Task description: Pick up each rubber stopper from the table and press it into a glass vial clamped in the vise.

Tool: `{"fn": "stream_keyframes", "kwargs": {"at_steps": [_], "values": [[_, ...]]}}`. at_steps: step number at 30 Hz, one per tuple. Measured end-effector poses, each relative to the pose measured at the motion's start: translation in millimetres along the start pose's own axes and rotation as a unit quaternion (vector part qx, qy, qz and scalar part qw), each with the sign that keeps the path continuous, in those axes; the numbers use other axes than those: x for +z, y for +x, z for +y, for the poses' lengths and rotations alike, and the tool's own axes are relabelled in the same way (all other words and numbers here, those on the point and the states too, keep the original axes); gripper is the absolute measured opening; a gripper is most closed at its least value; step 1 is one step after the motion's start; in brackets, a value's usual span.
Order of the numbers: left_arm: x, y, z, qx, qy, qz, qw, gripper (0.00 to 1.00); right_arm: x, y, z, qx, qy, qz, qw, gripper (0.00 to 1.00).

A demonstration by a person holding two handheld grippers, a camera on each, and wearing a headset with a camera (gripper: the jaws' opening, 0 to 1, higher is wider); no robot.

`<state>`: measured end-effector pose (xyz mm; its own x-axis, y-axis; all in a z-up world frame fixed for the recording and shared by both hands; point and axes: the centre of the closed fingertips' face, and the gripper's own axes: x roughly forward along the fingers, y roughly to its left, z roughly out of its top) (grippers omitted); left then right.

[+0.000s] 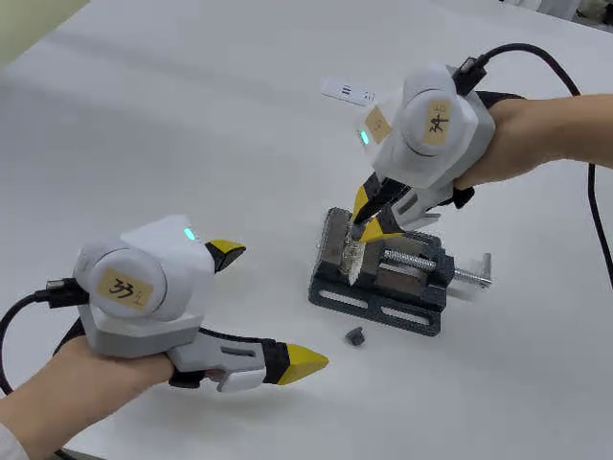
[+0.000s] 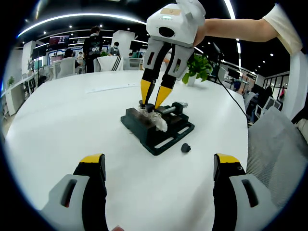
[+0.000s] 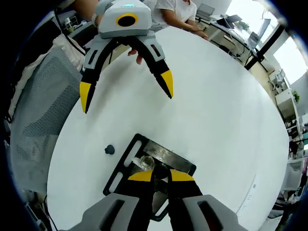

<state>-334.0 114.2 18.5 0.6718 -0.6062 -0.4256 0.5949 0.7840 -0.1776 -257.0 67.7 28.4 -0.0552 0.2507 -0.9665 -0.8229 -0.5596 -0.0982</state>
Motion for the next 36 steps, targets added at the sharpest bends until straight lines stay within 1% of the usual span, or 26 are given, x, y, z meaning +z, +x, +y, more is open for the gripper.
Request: {"fn": "stream_keyframes", "kwargs": {"at_steps": [3,6,15,19,24,25,27,30,32,33,35,36], "values": [[-1.1,0.7,-0.8,-0.001,0.001,0.002,1.0000,0.92,-0.6,-0.1,-0.4,-0.003,-0.011,-0.003,0.9999,0.06],[-2.1,1.4,-1.3,-0.003,0.000,0.003,1.0000,0.92,-0.9,-0.1,-1.0,-0.004,-0.011,-0.003,0.9999,0.06],[-4.0,2.7,-2.0,-0.007,-0.001,0.005,1.0000,0.91,-0.6,0.5,-1.6,-0.007,-0.030,0.000,0.9995,0.08],[-4.2,2.8,-2.6,-0.007,-0.001,0.005,1.0000,0.91,-0.6,0.5,-0.2,-0.006,-0.028,-0.002,0.9996,0.10],[-5.0,3.2,-4.9,-0.009,-0.002,0.007,0.9999,0.91,-0.7,0.5,1.1,-0.008,-0.033,-0.004,0.9994,0.13],[-5.6,3.3,-4.8,-0.010,-0.001,0.007,0.9999,0.91,-0.1,0.4,-0.6,-0.014,-0.033,-0.006,0.9993,0.15],[-6.1,3.4,-5.0,-0.010,-0.002,0.007,0.9999,0.91,1.6,-0.8,-2.2,-0.019,-0.029,-0.012,0.9993,0.23],[-6.3,3.2,-4.3,-0.010,-0.002,0.006,0.9999,0.91,5.9,-5.8,-6.1,-0.023,-0.021,-0.023,0.9993,0.22],[-5.9,2.9,-3.7,-0.010,-0.002,0.006,0.9999,0.91,9.3,-9.1,-6.0,-0.019,-0.010,-0.033,0.9992,0.23],[-5.8,2.7,-2.6,-0.009,-0.002,0.005,0.9999,0.91,10.7,-11.5,-5.4,-0.013,-0.007,-0.037,0.9992,0.21],[-4.9,2.4,-1.3,-0.008,-0.001,0.005,1.0000,0.91,12.1,-14.9,-6.9,-0.011,0.002,-0.040,0.9992,0.16],[-4.4,2.2,-0.8,-0.008,-0.001,0.005,1.0000,0.91,13.2,-16.5,-5.0,-0.006,0.006,-0.040,0.9992,0.13]]}}
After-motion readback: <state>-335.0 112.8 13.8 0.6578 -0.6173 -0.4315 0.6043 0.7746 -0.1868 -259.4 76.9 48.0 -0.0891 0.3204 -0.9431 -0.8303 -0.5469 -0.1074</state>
